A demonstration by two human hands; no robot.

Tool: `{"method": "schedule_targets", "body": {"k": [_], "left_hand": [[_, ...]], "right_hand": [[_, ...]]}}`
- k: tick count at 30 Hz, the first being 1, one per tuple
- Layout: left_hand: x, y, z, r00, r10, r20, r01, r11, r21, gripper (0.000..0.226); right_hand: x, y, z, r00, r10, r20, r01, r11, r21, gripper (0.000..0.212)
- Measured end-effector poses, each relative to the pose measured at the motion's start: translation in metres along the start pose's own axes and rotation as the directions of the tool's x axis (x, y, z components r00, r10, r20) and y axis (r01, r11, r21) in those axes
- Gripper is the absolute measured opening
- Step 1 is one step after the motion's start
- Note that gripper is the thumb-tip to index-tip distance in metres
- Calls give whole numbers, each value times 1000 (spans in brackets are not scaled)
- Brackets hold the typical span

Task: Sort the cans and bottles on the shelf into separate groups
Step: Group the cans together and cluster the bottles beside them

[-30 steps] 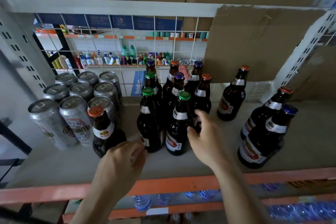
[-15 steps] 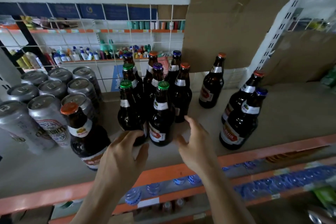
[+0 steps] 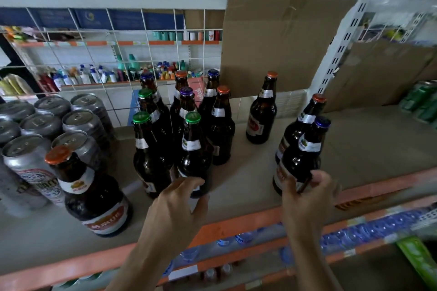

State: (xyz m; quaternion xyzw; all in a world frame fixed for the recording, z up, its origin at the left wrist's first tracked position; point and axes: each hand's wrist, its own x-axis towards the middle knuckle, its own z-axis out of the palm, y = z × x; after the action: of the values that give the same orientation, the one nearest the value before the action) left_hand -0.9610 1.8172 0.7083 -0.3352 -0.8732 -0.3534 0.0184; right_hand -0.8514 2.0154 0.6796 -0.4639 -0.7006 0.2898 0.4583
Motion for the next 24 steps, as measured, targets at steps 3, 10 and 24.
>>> {"method": "schedule_targets", "body": {"k": [3, 10, 24], "left_hand": [[3, 2, 3, 1000, 8, 26, -7, 1000, -15, 26], [6, 0, 7, 997, 13, 76, -12, 1000, -20, 27], [5, -18, 4, 995, -51, 81, 52, 999, -9, 19]], "right_hand": [[2, 10, 3, 991, 132, 12, -132, 991, 1, 73], [11, 19, 17, 985, 106, 136, -124, 983, 137, 99], [3, 10, 34, 974, 111, 197, -148, 972, 185, 75]]}}
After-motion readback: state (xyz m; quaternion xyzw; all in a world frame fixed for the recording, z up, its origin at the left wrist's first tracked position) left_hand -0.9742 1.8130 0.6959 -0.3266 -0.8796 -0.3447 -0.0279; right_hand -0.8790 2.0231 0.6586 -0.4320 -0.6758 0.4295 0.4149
